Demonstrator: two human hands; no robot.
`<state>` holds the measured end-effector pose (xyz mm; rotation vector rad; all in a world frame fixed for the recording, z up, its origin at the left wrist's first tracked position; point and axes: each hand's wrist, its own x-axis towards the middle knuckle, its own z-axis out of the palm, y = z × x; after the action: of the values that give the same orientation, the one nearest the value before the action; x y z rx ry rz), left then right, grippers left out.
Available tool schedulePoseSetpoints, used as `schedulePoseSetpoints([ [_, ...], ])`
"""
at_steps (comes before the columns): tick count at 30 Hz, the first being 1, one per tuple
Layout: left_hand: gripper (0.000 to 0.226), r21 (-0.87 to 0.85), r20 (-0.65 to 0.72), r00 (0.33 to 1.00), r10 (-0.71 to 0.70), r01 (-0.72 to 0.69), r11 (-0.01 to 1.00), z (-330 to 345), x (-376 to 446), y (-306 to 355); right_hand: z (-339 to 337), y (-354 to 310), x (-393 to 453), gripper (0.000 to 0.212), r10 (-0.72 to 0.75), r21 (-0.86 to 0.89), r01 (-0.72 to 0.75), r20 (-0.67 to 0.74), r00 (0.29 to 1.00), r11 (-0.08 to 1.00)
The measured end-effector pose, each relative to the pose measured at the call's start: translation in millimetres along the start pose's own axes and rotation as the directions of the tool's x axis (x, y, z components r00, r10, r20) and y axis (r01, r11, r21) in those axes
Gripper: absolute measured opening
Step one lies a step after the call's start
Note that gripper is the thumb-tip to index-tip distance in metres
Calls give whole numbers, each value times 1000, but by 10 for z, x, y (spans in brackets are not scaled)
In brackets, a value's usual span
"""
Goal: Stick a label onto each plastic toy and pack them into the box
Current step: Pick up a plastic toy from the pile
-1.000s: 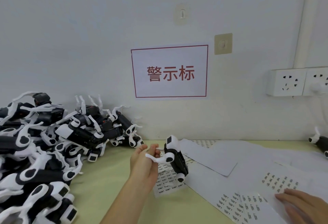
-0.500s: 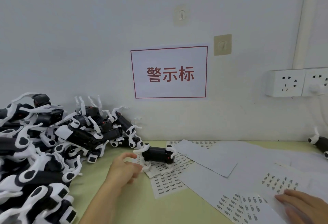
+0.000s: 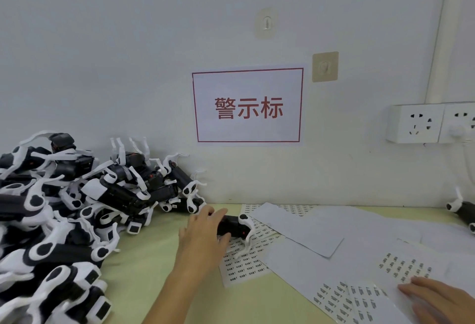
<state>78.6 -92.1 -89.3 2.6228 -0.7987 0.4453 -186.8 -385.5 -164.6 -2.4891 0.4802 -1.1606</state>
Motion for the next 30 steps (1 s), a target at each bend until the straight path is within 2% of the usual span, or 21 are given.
schedulePoseSetpoints([
  [2,47,88,-65,998,15,-10,996,-17,-5,18,-6,-36,29,50,-1,-12,1,-14,1000,1000],
  [4,40,166,-104,994,37,-20,986,-40,-15,34,-33,-49,40,63,2,23,-1,-15,1000,1000],
  [6,38,195,-121,990,72,-47,980,-35,-28,45,-90,-58,23,63,40,20,-40,-15,999,999],
  [9,36,156,-53,991,125,-116,981,-31,-25,13,-124,-91,15,87,140,107,-144,45,989,984],
  [12,30,110,-33,990,140,-136,985,-106,-11,-4,-153,-103,-10,86,163,119,-174,100,982,977],
  [15,32,47,-122,974,193,-188,981,-180,20,57,-151,-96,-14,83,154,70,-160,84,985,985],
  [17,39,53,-177,947,266,-261,964,-181,19,179,-152,-178,23,89,166,57,-171,83,983,984],
  [20,42,52,-193,914,357,-354,934,-105,-81,423,-220,-347,22,92,187,-108,-173,135,973,979],
  [22,44,77,-188,885,427,-420,904,-4,-185,548,-292,-389,4,85,159,-240,-128,111,981,962],
  [23,44,97,-188,870,456,-445,890,33,-228,588,-306,-410,27,69,155,-268,-130,75,985,954],
  [25,30,86,-208,855,476,-468,879,67,-267,617,-346,-407,34,11,165,-323,-102,173,971,941],
  [27,25,27,-237,863,446,-453,891,31,-279,626,-335,-291,-49,27,136,-319,-48,257,957,946],
  [30,29,-46,-296,854,427,-459,887,-90,-304,738,-417,-298,-52,39,179,-286,-82,332,926,955],
])
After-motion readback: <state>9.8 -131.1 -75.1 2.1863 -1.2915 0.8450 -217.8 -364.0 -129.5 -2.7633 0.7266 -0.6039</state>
